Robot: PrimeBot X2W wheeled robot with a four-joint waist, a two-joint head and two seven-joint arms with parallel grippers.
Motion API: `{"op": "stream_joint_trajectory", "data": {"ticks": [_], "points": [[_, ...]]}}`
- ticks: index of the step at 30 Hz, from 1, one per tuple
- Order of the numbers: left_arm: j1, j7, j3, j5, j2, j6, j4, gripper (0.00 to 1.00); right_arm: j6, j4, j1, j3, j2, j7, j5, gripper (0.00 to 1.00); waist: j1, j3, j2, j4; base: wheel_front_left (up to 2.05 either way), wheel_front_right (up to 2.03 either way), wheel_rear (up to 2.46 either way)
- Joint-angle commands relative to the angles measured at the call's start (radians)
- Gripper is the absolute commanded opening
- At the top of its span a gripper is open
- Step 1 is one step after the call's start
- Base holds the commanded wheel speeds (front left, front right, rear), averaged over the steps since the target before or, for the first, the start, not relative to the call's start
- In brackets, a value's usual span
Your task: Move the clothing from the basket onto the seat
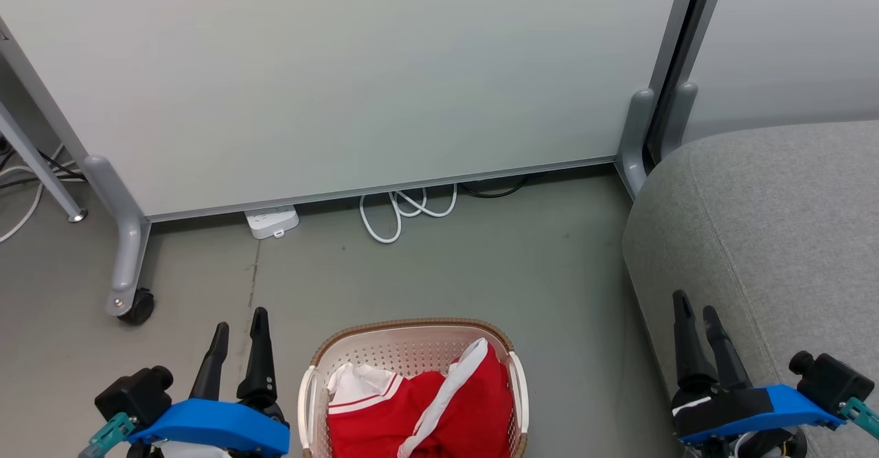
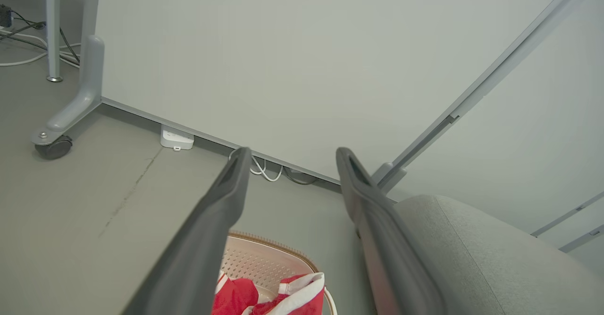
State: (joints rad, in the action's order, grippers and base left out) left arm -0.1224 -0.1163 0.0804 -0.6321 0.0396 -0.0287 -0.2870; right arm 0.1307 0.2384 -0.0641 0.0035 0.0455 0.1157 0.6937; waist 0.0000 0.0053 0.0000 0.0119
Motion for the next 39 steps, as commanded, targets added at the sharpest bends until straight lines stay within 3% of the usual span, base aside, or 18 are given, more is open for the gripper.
{"op": "stream_joint_trajectory", "data": {"ticks": [1,30,39], "points": [[-0.025,-0.011,0.009,0.035,0.009,0.005,0.006,1.00,0.000,-0.007,-0.018,0.006,0.005,0.011,-0.037,1.00,0.0000,0.000,0.0000,0.000,0.00,0.00,0.00],[-0.034,-0.082,0.058,0.326,0.014,0.027,-0.012,1.00,0.000,0.012,-0.022,0.029,0.006,0.082,-0.321,1.00,0.0000,-0.002,0.0000,0.012,0.00,0.00,0.00],[-0.037,-0.101,0.072,0.398,0.015,0.017,-0.019,1.00,0.000,0.019,-0.026,0.038,0.006,0.100,-0.400,1.00,0.0000,-0.002,0.0000,0.016,0.00,0.00,0.00]]}}
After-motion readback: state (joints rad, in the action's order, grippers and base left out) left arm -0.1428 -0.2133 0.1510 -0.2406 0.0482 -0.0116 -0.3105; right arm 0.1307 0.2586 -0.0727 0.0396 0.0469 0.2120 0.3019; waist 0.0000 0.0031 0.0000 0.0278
